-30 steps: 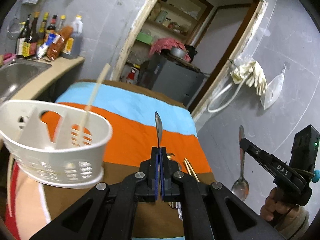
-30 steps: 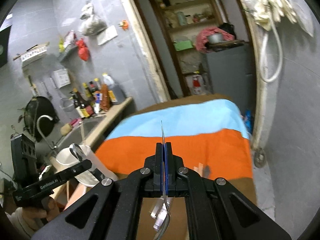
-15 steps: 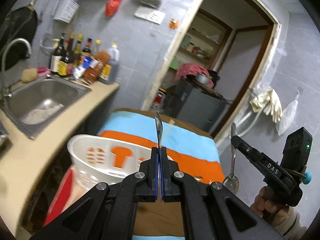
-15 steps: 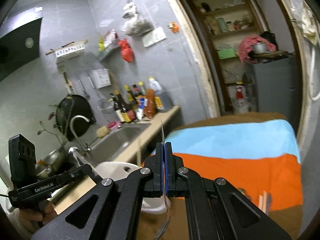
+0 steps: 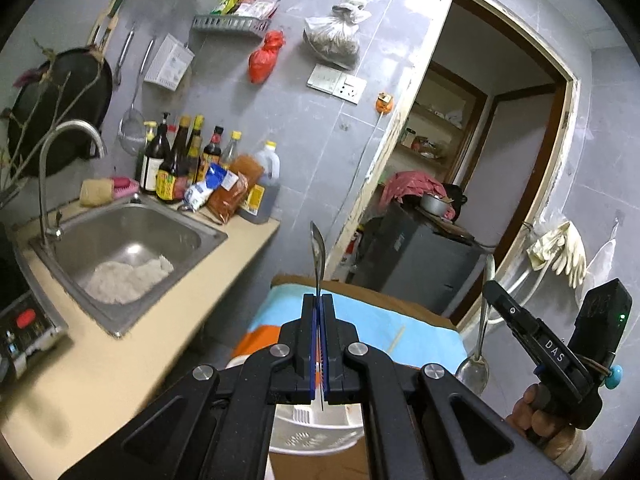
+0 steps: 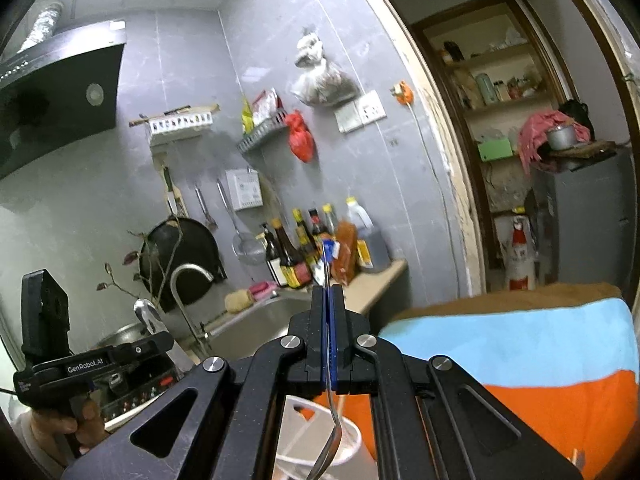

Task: Organize utensils
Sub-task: 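Lift the knife with the left tool while the right tool carries the spoon to the caddy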

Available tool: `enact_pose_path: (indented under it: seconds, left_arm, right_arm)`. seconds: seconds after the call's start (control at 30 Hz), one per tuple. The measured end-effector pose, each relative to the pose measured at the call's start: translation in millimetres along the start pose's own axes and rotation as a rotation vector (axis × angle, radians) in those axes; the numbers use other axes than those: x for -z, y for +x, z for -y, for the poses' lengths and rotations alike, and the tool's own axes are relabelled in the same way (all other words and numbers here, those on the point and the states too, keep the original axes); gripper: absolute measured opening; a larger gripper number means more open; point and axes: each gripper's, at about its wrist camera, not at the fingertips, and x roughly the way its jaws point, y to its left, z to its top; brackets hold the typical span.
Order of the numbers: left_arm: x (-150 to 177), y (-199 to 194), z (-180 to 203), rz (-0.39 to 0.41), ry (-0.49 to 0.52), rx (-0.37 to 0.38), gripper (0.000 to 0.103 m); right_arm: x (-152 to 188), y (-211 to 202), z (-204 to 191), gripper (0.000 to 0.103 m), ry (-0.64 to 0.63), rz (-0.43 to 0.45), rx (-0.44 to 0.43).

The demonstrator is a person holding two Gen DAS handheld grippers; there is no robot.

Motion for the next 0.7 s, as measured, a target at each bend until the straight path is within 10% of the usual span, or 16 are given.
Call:
enact_pose_path:
  seconds: [0.7]
  left_arm:
    - [4.2, 34.3, -27.5, -0.097, 0.06, -0.067, 0.002]
  right_arm:
    - [23.7, 51.3, -9.4, 0.002, 0.004, -0.03, -0.043]
